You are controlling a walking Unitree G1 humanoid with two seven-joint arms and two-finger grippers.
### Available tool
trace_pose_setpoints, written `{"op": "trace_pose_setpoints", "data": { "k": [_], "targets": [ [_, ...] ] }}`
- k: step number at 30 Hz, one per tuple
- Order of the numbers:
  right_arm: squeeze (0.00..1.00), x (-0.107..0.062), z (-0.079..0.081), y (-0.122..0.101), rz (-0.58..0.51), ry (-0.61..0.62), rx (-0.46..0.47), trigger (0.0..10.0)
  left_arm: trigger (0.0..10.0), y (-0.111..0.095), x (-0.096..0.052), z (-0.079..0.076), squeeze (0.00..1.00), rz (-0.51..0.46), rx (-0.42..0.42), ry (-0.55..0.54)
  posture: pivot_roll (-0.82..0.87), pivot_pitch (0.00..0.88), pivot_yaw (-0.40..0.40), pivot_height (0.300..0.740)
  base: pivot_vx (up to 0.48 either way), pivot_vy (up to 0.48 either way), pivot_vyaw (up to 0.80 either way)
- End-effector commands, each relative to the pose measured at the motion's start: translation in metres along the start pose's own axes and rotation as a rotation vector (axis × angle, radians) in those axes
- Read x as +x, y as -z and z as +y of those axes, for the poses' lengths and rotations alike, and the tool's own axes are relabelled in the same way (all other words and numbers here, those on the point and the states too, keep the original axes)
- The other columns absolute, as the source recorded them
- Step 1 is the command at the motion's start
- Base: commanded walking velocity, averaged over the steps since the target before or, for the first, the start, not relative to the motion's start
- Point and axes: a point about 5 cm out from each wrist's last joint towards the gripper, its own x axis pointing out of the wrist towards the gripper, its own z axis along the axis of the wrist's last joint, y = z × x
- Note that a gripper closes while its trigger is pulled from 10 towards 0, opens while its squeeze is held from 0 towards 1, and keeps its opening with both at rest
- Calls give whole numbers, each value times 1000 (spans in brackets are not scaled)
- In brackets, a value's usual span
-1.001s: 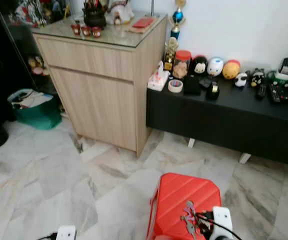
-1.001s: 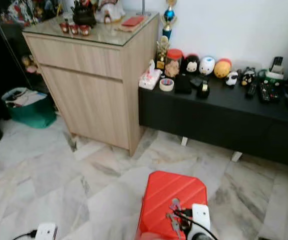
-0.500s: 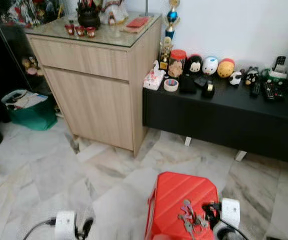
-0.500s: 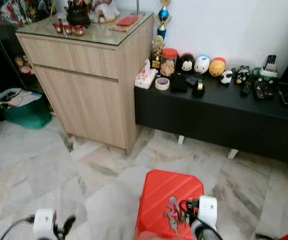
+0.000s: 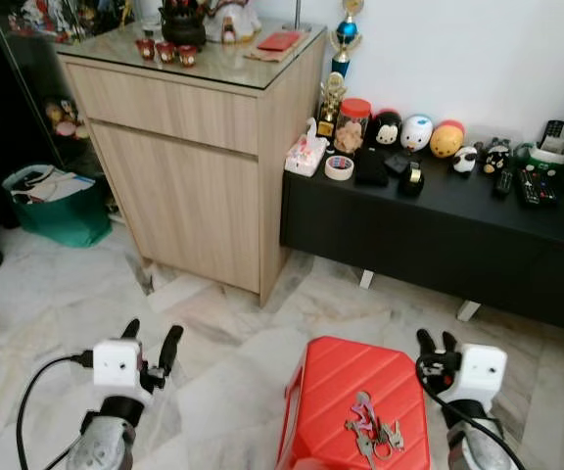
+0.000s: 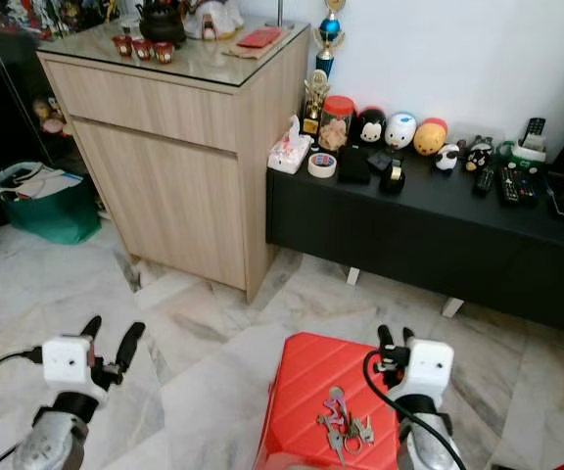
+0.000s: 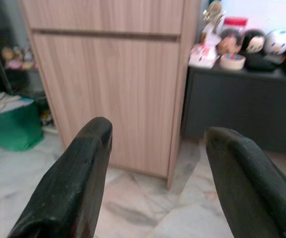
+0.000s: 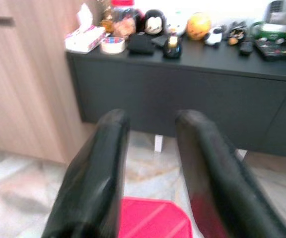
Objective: Hang keys on a hook
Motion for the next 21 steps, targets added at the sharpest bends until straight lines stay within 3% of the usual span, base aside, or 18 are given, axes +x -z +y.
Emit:
{"op": "trace_pose_setpoints", "data": {
  "k": [1,6,15,21],
  "targets": [
    [0,-5,-4,-3,16,7,-5,10000,10000,-4,-2,0,0,29,-6,11,81,0,-64,740,0,0,0],
    [0,7,-9,1,39,57,3,10000,10000,-5,10,-3,0,26,-5,6,64,0,-61,740,0,0,0],
    [0,6,-5,-1,91,23,0,10000,10000,-9,12,-6,0,53,-31,16,60,0,-52,740,0,0,0],
    [0,4,-3,5,114,32,15,10000,10000,-9,13,-4,0,60,-21,4,61,0,-43,695,0,0,0]
  ]
}}
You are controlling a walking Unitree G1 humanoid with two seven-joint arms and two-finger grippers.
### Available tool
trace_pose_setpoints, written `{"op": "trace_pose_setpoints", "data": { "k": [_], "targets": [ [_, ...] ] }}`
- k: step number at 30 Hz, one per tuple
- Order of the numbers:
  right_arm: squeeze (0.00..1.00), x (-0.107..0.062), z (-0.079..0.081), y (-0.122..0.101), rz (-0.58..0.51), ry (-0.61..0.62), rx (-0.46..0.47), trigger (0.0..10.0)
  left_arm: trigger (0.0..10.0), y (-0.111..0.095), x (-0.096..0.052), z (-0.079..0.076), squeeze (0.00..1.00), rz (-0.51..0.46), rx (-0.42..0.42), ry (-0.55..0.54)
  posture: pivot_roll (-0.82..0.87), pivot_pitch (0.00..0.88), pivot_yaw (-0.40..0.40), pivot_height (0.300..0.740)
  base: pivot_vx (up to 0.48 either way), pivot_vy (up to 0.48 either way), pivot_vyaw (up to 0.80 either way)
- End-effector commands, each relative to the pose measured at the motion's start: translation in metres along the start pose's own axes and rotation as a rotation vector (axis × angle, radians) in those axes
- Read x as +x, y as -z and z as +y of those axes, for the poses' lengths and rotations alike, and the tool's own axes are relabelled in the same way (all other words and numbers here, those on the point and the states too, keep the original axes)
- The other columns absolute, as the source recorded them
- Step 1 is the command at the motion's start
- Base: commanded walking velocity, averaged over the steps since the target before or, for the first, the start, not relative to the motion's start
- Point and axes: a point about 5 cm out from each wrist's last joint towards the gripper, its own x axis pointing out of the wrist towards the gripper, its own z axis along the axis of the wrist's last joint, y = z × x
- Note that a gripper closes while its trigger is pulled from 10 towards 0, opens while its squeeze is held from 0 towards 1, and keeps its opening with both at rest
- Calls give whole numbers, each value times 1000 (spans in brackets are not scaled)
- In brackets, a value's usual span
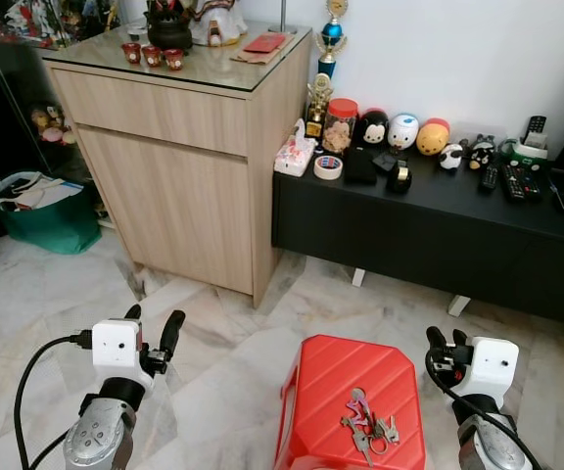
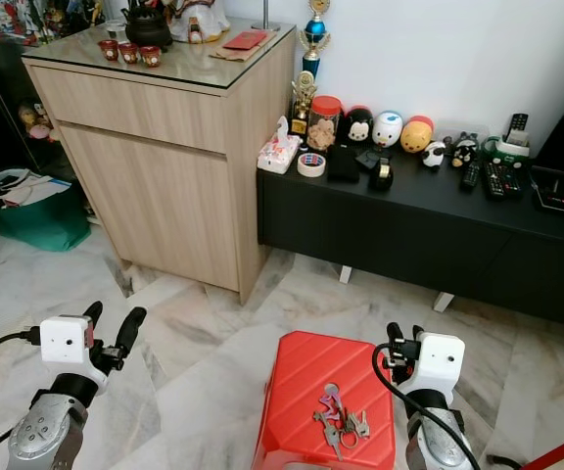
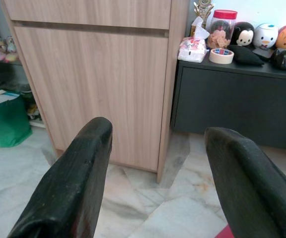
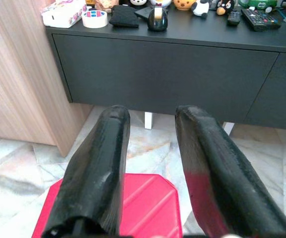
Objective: Hang keys on a hook
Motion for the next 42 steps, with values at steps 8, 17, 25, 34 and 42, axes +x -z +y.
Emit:
{"op": "trace_pose_setpoints", "data": {
  "k": [8,17,25,34,42],
  "targets": [
    [0,-3,3,5,33,-2,9,10000,10000,0,0,-4,0,20,-7,8,63,0,-45,640,0,0,0],
    [0,-2,3,6,33,-5,9,10000,10000,1,-2,-4,0,35,-12,-1,70,0,-53,631,0,0,0],
    [0,0,7,8,44,-27,18,10000,10000,0,0,-6,0,35,-22,-3,73,0,-55,631,0,0,0],
    [0,1,7,11,54,-31,24,10000,10000,-5,6,-9,0,24,-27,7,79,0,-58,631,0,0,0],
    [0,1,5,18,84,-32,1,10000,10000,-2,7,-10,0,47,-42,16,77,0,-57,631,0,0,0]
  ]
}}
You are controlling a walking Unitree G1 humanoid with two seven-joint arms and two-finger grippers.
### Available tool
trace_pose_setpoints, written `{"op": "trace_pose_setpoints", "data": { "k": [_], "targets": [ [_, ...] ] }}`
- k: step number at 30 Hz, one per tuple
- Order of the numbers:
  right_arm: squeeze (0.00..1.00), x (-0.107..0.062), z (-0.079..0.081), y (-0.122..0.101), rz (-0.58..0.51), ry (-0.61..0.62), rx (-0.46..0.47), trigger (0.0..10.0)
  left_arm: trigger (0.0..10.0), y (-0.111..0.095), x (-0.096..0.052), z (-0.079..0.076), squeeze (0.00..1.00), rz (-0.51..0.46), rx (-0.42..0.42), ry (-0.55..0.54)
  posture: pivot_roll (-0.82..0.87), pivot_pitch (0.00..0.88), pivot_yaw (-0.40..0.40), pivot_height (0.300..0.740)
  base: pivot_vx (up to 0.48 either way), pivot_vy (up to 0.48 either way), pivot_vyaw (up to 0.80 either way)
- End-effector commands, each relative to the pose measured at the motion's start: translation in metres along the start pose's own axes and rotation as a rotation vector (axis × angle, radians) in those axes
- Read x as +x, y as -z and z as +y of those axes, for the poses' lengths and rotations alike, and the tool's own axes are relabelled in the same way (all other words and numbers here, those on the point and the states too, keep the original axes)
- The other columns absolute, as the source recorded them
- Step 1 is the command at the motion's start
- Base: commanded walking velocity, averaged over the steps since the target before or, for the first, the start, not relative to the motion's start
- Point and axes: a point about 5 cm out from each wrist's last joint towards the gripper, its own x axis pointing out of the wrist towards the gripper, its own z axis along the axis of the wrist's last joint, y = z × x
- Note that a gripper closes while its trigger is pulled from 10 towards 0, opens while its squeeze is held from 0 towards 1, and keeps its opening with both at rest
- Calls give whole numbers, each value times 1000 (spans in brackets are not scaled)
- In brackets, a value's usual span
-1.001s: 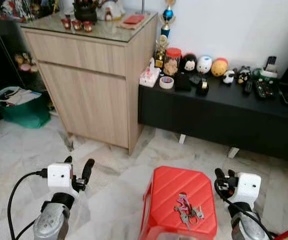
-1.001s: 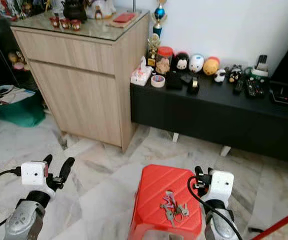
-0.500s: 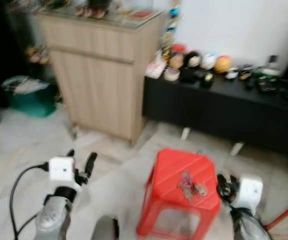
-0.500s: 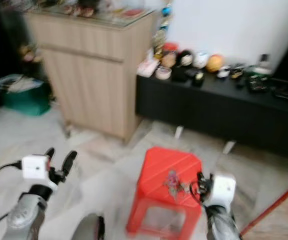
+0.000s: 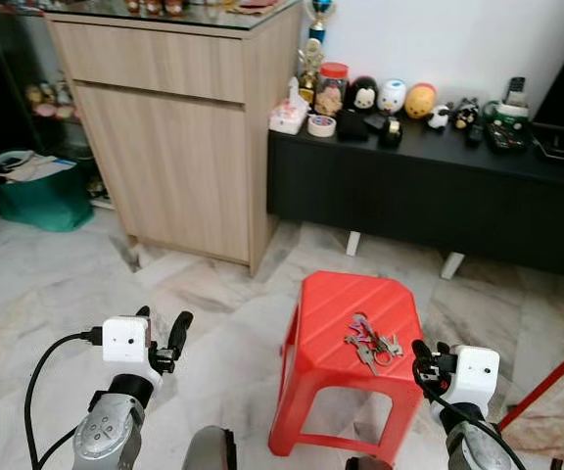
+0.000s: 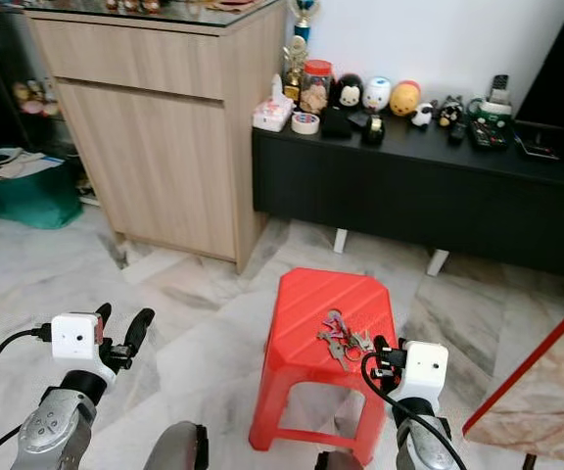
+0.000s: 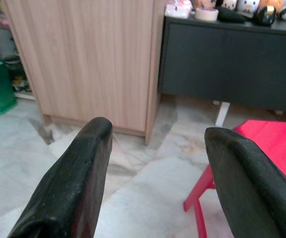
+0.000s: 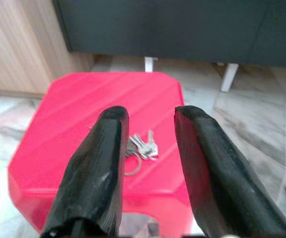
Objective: Hang keys on a hook
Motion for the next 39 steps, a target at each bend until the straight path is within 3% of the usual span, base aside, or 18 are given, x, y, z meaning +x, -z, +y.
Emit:
{"op": "trace_pose_setpoints", "data": {
  "k": [1,10,39],
  "targets": [
    [0,2,-2,-2,-6,3,-13,10000,10000,-3,3,-1,0,-8,-11,5,80,0,-59,631,0,0,0],
    [0,3,-2,-2,-7,2,3,10000,10000,-3,3,-1,0,0,-19,6,78,0,-60,631,0,0,381],
    [0,11,-8,-4,-6,82,36,10000,10000,2,1,2,0,21,-19,3,84,0,-63,631,245,0,110]
  ]
}}
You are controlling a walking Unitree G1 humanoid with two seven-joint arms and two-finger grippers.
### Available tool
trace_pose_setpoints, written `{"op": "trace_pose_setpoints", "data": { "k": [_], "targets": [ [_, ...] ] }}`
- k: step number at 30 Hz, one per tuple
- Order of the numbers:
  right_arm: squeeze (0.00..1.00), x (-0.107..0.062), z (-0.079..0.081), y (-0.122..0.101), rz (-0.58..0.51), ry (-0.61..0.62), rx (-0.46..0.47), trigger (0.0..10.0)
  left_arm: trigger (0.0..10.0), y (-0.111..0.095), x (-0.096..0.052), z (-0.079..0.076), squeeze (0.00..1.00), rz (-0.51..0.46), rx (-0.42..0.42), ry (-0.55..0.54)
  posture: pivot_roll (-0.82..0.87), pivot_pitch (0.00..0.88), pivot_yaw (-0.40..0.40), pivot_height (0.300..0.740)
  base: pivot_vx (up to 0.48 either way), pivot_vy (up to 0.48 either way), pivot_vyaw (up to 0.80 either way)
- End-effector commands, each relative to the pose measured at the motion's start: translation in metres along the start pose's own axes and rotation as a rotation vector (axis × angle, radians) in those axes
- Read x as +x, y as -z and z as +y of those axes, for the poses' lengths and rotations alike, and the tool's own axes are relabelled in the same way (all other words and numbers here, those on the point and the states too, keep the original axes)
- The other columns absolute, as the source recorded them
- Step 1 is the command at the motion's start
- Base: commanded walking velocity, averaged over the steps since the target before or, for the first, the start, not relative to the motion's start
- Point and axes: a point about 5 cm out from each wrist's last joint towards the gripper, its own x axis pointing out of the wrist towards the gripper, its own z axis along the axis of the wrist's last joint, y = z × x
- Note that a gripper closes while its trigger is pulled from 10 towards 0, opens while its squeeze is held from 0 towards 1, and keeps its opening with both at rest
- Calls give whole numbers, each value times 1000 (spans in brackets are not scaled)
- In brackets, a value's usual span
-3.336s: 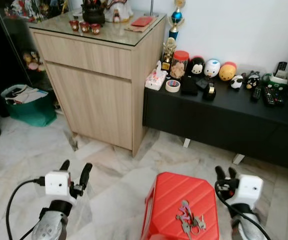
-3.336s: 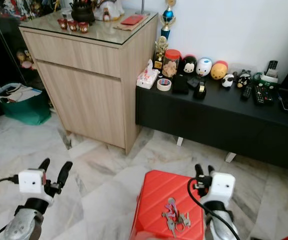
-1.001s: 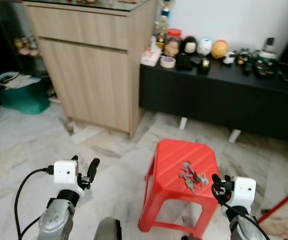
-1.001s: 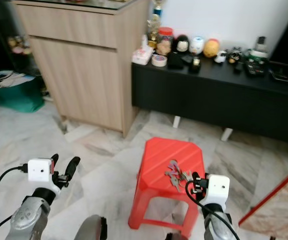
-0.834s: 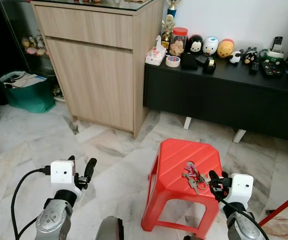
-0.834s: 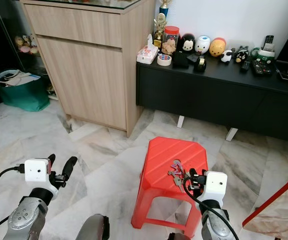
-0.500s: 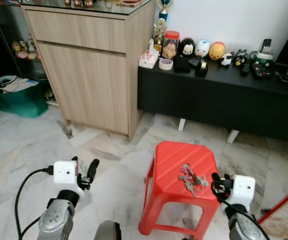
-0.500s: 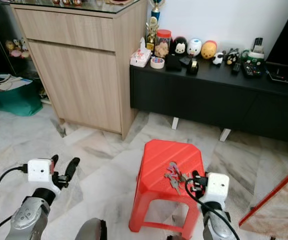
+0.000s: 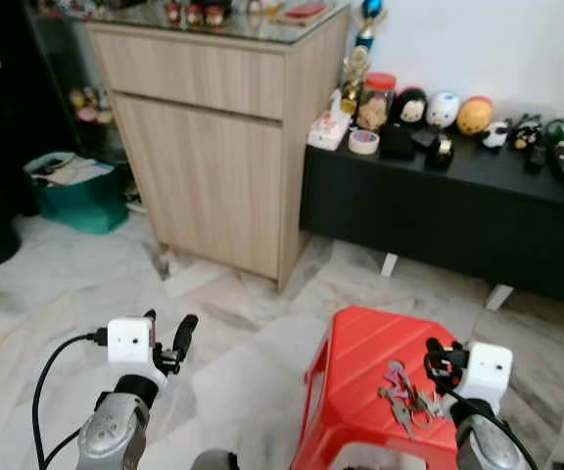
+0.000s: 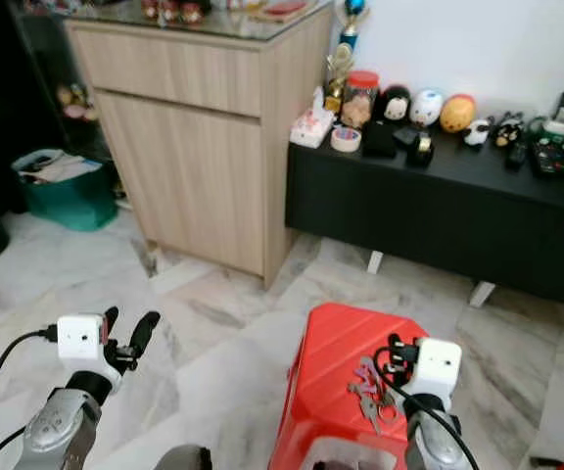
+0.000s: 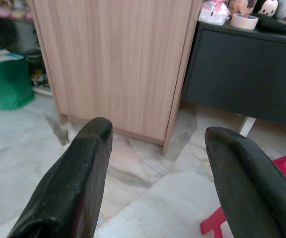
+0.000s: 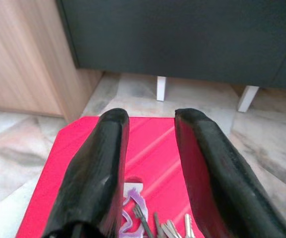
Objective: Hang keys on a hook
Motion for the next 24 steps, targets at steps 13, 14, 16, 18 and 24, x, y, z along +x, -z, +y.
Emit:
{"op": "trace_pose_setpoints", "data": {
  "k": [13,14,16,18,24],
  "targets": [
    [0,6,-7,7,65,43,-5,10000,10000,3,0,2,0,19,26,10,79,0,-54,631,0,-20,0],
    [0,6,-7,7,63,42,-6,10000,10000,3,0,2,0,19,25,12,79,0,-54,631,0,-266,0],
    [0,7,-6,5,59,37,-14,10000,10000,3,0,2,0,19,25,14,68,0,-52,631,0,-302,0],
    [0,7,-6,5,59,35,-19,10000,10000,3,0,2,0,19,25,14,66,0,-52,631,0,-300,0],
    [0,7,-4,9,79,22,-31,10000,10000,3,0,2,0,21,21,10,72,0,-53,631,0,-272,0]
  ]
}}
